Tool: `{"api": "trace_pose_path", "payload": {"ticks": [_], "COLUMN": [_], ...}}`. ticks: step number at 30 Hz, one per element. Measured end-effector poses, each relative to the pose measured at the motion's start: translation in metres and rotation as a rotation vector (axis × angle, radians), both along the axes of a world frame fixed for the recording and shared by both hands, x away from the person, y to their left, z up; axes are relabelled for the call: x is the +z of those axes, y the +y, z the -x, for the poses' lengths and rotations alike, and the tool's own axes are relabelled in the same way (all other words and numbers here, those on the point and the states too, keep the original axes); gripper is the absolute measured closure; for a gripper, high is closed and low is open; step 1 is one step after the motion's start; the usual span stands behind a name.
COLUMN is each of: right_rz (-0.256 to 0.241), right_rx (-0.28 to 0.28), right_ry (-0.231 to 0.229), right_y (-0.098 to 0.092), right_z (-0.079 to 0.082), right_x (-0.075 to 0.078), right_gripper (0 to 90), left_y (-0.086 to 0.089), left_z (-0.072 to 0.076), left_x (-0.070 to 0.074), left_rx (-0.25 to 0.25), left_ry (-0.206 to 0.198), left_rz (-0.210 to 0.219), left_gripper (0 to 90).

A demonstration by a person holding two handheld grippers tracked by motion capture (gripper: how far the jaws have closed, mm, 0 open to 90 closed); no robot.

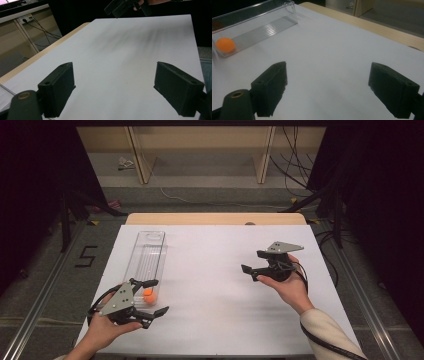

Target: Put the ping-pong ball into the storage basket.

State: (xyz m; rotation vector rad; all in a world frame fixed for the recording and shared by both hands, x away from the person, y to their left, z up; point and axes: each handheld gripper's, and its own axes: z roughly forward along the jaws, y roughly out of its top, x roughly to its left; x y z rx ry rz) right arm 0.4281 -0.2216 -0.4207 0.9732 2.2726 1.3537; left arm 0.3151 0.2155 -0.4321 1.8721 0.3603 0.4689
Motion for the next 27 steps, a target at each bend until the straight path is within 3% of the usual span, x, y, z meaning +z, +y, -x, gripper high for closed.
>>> {"api": "trace_pose_path", "payload": {"ticks": [27], "right_rz": [-0.022], "right_rx": [-0.073], "right_ry": [-0.009], "right_y": [-0.042], "right_z": [0.03], "right_x": [0.002], "right_gripper": [16.3], "left_y": [0.0], "left_z": [0.0], "left_x": [0.0], "left_rx": [0.0], "left_ry": [0.0], "left_rz": [0.0], "left_gripper": [16.1]}}
